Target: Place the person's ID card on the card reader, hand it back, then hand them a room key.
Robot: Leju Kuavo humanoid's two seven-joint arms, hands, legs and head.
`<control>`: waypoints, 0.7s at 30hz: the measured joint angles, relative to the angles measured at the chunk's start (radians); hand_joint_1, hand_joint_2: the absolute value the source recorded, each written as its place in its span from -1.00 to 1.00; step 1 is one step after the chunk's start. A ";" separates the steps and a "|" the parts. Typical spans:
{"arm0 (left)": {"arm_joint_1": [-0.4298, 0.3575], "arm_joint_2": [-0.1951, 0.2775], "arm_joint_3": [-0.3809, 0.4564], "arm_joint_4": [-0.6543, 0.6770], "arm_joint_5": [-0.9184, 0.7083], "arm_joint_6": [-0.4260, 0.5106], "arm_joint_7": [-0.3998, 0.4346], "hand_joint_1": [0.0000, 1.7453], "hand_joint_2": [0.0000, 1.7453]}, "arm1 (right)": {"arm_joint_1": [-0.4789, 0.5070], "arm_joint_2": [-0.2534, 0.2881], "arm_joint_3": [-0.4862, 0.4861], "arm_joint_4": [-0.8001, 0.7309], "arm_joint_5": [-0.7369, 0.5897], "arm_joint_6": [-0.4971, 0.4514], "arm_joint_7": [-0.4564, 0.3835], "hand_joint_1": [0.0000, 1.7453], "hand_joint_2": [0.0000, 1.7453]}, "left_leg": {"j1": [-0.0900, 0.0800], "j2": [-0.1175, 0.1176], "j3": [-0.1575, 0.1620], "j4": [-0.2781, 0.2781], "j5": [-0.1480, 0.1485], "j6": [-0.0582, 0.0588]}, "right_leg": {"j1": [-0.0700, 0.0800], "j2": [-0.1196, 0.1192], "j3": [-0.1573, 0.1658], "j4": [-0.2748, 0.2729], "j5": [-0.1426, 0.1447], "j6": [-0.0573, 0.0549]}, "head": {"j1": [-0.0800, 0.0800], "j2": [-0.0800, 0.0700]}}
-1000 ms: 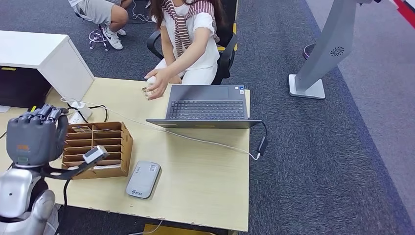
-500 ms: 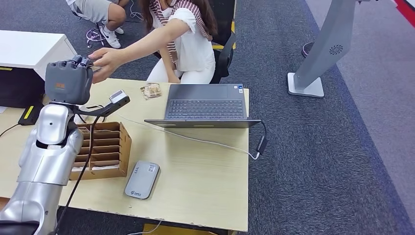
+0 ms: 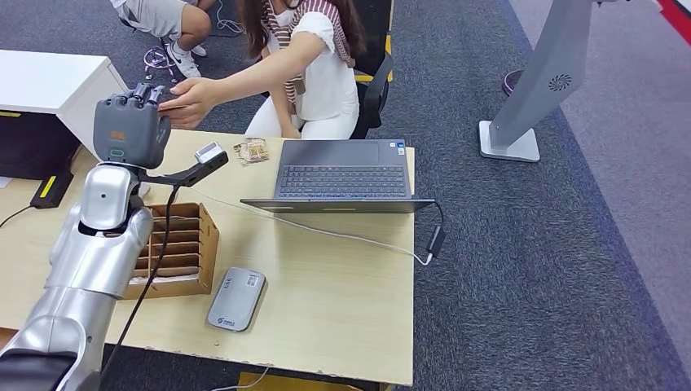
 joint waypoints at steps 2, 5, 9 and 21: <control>0.004 0.000 0.000 0.000 0.002 0.017 -0.004 -1.00 1.00 | 0.000 0.000 0.000 0.000 -0.002 -0.001 -0.002 -1.00 -1.00 | 0.000 0.000 0.000 0.000 0.000 0.000 | 0.000 0.000 0.000 0.000 0.000 0.000 | 0.000 0.000; 0.043 0.000 0.000 -0.046 0.041 0.062 -0.047 -1.00 1.00 | 0.001 0.000 0.000 0.000 -0.011 -0.004 -0.005 -1.00 -1.00 | 0.000 0.000 -0.001 0.000 0.000 0.000 | 0.000 0.000 0.000 0.000 0.000 0.000 | 0.000 0.000; 0.166 0.002 0.002 -0.206 0.183 0.088 -0.115 -1.00 1.00 | 0.004 0.000 -0.001 0.000 -0.026 -0.008 -0.014 -1.00 -1.00 | 0.000 0.000 -0.001 0.000 -0.001 0.000 | 0.000 0.001 0.000 0.000 -0.001 0.000 | 0.000 0.000; 0.610 0.008 0.268 -0.640 0.951 0.095 -0.507 -1.00 1.00 | 0.015 0.003 -0.041 0.000 -0.100 -0.015 -0.053 -1.00 -1.00 | 0.000 0.011 0.002 -0.002 -0.008 -0.001 | 0.000 0.011 0.001 0.001 -0.005 0.000 | 0.001 0.000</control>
